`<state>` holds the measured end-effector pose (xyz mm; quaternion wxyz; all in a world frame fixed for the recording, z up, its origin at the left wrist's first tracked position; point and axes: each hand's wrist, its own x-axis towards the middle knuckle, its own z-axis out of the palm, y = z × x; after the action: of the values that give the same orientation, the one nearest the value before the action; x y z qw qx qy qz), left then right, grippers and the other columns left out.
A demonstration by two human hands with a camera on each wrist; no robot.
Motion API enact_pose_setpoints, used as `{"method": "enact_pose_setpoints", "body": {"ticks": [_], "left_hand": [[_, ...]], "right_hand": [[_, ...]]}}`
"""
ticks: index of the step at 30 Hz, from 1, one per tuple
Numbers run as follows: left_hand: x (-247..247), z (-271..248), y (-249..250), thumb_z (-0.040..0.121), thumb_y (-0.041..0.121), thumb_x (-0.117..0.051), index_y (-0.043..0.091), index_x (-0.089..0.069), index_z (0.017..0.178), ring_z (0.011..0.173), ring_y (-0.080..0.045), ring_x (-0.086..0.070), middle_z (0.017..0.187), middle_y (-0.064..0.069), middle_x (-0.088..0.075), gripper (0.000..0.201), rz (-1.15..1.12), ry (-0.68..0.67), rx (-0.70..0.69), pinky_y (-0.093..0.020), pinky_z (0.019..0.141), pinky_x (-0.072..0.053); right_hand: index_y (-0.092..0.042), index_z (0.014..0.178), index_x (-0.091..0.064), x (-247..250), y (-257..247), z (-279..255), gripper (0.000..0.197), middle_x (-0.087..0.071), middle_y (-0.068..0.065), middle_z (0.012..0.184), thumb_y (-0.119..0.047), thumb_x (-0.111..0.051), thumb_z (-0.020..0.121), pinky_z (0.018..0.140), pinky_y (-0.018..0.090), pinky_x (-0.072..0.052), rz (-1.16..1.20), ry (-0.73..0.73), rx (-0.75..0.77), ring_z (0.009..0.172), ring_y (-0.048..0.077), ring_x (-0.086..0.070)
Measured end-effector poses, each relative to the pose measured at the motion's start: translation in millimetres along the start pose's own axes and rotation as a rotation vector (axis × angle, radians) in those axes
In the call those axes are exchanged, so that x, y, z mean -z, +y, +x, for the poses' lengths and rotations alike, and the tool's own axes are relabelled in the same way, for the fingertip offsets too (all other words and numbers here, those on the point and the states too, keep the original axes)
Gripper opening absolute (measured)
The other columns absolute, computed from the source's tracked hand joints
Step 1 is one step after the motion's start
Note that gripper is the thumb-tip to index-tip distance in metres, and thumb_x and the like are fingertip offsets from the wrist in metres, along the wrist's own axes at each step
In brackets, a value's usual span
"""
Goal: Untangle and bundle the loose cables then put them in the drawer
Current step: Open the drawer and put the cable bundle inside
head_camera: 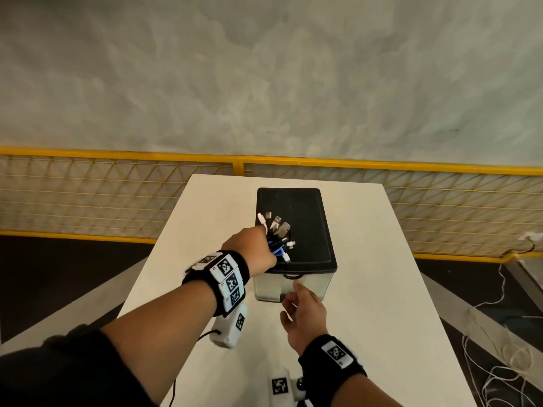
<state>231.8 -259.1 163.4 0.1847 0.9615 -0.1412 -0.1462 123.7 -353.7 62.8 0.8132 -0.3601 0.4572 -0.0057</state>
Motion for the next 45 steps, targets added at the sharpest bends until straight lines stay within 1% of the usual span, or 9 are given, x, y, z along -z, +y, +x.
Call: {"method": "enact_pose_setpoints", "body": {"ticks": [6, 16, 20, 24, 27, 30, 33, 39, 45], "left_hand": [[1, 7, 13, 0.077, 0.025, -0.066, 0.022, -0.049, 0.092, 0.079, -0.025, -0.057, 0.085, 0.000, -0.056, 0.023, 0.118, -0.077, -0.010, -0.030, 0.069, -0.048], [1, 12, 16, 0.073, 0.018, -0.069, 0.015, -0.053, 0.090, 0.077, -0.025, -0.061, 0.078, -0.002, -0.056, 0.023, 0.137, -0.109, 0.019, -0.029, 0.061, -0.046], [0, 10, 18, 0.071, 0.019, -0.071, 0.014, -0.055, 0.093, 0.072, -0.023, -0.060, 0.079, -0.002, -0.058, 0.028, 0.162, -0.131, -0.003, -0.029, 0.058, -0.045], [1, 6, 22, 0.068, 0.027, -0.078, 0.018, -0.053, 0.090, 0.073, -0.024, -0.063, 0.078, -0.001, -0.060, 0.034, 0.227, -0.151, -0.097, -0.030, 0.062, -0.051], [-7, 2, 27, 0.071, 0.028, -0.071, 0.019, -0.054, 0.089, 0.074, -0.025, -0.064, 0.079, -0.001, -0.062, 0.026, 0.281, -0.140, -0.189, -0.030, 0.061, -0.051], [-13, 1, 29, 0.074, 0.031, -0.068, 0.021, -0.056, 0.093, 0.076, -0.026, -0.065, 0.082, -0.001, -0.065, 0.024, 0.301, -0.117, -0.240, -0.032, 0.064, -0.053], [-14, 1, 29, 0.074, 0.035, -0.069, 0.021, -0.059, 0.097, 0.076, -0.026, -0.065, 0.084, 0.000, -0.065, 0.028, 0.338, -0.110, -0.270, -0.032, 0.066, -0.055], [-12, 1, 31, 0.074, 0.030, -0.066, 0.020, -0.053, 0.091, 0.074, -0.026, -0.063, 0.077, 0.002, -0.060, 0.023, 0.311, -0.113, -0.256, -0.029, 0.062, -0.049], [-13, 8, 32, 0.067, 0.028, -0.072, 0.018, -0.057, 0.087, 0.069, -0.022, -0.064, 0.076, 0.001, -0.063, 0.027, 0.285, -0.154, -0.217, -0.027, 0.056, -0.047]], "right_hand": [[-0.015, 0.090, -0.060, -17, -1, 5, 0.011, -0.059, 0.002, 0.073, -0.023, -0.067, 0.086, 0.069, 0.034, -0.042, 0.083, 0.042, -0.026, 0.064, 0.016, -0.054], [-0.015, 0.083, -0.057, -8, 0, -6, 0.012, -0.057, 0.001, 0.067, -0.022, -0.068, 0.085, 0.070, 0.036, -0.043, -0.014, 0.011, 0.007, 0.064, 0.017, -0.053], [-0.016, 0.089, -0.058, -4, -1, -11, 0.008, -0.060, 0.001, 0.068, -0.021, -0.063, 0.088, 0.071, 0.035, -0.043, -0.049, 0.000, -0.014, 0.065, 0.017, -0.056], [-0.015, 0.103, -0.060, -3, -5, -10, 0.015, -0.069, 0.005, 0.088, -0.023, -0.060, 0.091, 0.076, 0.038, -0.046, -0.054, -0.040, -0.026, 0.084, 0.020, -0.064], [-0.014, 0.107, -0.060, -4, -10, -7, 0.020, -0.072, 0.005, 0.105, -0.026, -0.059, 0.092, 0.081, 0.040, -0.046, -0.092, -0.068, 0.021, 0.099, 0.021, -0.065], [-0.014, 0.108, -0.061, -2, -12, -8, 0.020, -0.072, 0.004, 0.108, -0.027, -0.057, 0.093, 0.085, 0.042, -0.046, -0.140, -0.077, 0.052, 0.103, 0.020, -0.064], [-0.014, 0.110, -0.061, 4, -11, -8, 0.022, -0.072, 0.005, 0.109, -0.027, -0.056, 0.093, 0.086, 0.042, -0.046, -0.182, -0.085, 0.065, 0.103, 0.022, -0.064], [-0.014, 0.101, -0.062, 19, -9, -16, 0.014, -0.073, 0.007, 0.106, -0.022, -0.055, 0.092, 0.087, 0.044, -0.045, -0.210, -0.099, 0.044, 0.103, 0.024, -0.065], [-0.012, 0.099, -0.065, 63, 12, -46, 0.014, -0.075, 0.005, 0.088, -0.021, -0.061, 0.088, 0.074, 0.038, -0.046, -0.328, -0.131, -0.004, 0.087, 0.024, -0.068]]}}
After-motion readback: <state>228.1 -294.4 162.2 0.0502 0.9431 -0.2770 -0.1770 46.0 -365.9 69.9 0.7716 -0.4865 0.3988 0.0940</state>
